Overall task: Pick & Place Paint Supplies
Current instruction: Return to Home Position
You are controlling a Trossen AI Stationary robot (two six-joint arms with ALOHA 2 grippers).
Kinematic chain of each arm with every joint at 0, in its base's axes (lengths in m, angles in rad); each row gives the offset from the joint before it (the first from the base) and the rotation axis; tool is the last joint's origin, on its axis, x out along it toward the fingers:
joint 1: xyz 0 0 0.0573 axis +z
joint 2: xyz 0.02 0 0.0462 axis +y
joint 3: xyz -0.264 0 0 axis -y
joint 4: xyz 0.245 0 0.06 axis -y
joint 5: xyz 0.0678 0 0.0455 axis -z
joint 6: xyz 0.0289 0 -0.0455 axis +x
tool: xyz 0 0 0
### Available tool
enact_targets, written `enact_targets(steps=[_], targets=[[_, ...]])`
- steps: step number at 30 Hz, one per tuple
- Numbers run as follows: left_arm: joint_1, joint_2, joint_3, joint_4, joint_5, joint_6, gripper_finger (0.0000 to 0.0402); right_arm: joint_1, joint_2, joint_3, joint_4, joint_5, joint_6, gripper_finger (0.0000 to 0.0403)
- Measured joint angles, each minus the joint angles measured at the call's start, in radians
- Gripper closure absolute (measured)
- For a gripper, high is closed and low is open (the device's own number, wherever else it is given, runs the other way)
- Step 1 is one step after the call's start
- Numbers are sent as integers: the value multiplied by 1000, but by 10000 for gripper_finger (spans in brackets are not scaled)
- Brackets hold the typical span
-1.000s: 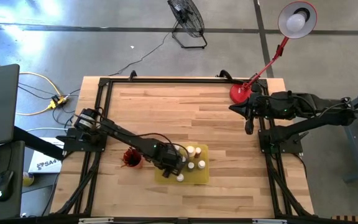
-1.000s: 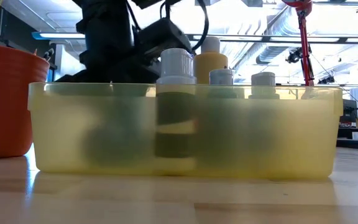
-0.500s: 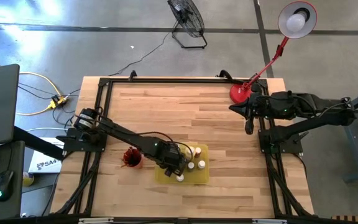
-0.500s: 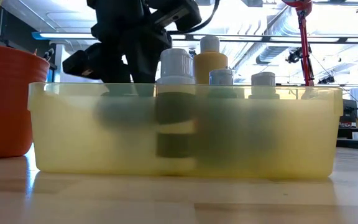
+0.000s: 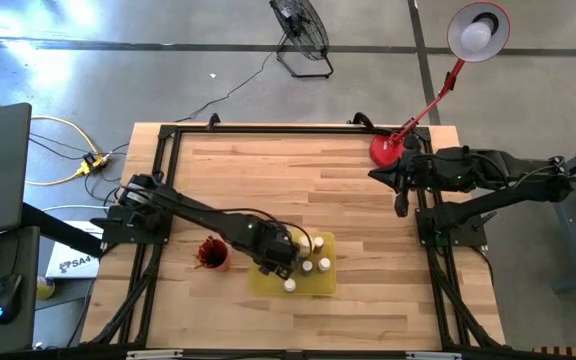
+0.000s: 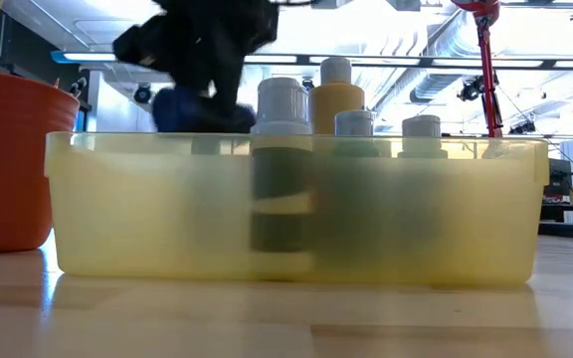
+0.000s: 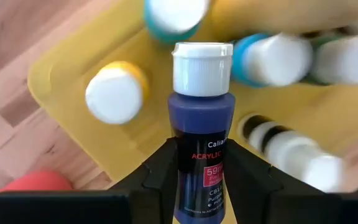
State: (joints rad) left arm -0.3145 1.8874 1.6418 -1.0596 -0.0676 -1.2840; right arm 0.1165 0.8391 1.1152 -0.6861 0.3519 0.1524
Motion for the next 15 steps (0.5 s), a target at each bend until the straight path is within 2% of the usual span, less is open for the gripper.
enact_targets(steps=[4, 15], targets=[[0, -1, 68, -22, -53, 40, 293, 0, 0, 0, 0, -47, 0, 398], [0, -2, 313, -289, -233, 85, 293, 0, 0, 0, 11, -149, -4, 398]])
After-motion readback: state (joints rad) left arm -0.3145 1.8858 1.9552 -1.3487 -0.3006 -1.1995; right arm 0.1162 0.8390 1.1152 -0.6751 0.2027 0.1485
